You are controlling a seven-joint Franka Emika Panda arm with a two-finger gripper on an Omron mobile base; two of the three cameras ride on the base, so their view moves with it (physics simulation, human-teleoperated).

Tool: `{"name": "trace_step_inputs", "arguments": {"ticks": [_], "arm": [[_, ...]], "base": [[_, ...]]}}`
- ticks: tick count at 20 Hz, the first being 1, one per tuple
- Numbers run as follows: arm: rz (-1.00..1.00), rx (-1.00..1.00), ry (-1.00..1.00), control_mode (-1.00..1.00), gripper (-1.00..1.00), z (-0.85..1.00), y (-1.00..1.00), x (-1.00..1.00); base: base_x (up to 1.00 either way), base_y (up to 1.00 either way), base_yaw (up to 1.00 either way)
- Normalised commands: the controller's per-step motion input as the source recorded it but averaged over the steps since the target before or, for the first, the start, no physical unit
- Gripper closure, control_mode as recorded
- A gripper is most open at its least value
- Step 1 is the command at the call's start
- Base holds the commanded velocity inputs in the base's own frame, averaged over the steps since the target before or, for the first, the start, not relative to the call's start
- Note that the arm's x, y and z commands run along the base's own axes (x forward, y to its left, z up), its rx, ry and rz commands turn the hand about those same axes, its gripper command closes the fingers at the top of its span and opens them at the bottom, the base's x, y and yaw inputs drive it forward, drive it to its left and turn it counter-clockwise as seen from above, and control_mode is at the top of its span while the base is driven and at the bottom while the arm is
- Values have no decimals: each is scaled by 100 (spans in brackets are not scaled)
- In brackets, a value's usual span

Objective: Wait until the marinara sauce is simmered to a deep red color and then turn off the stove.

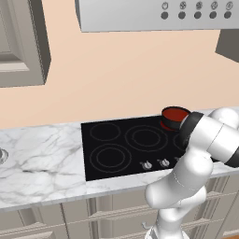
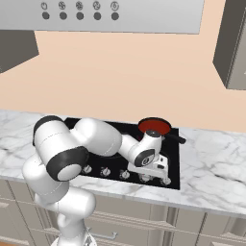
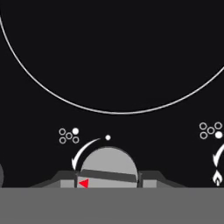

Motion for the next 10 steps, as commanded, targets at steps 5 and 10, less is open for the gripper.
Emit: {"name": "trace_step_inputs", "arguments": {"ticks": [5, 10], "arm": [[-16, 0, 0, -100, 100, 0, 0, 0], [-18, 0, 0, -100, 100, 0, 0, 0]], "base": [[0, 0, 0], [0, 0, 0]]}}
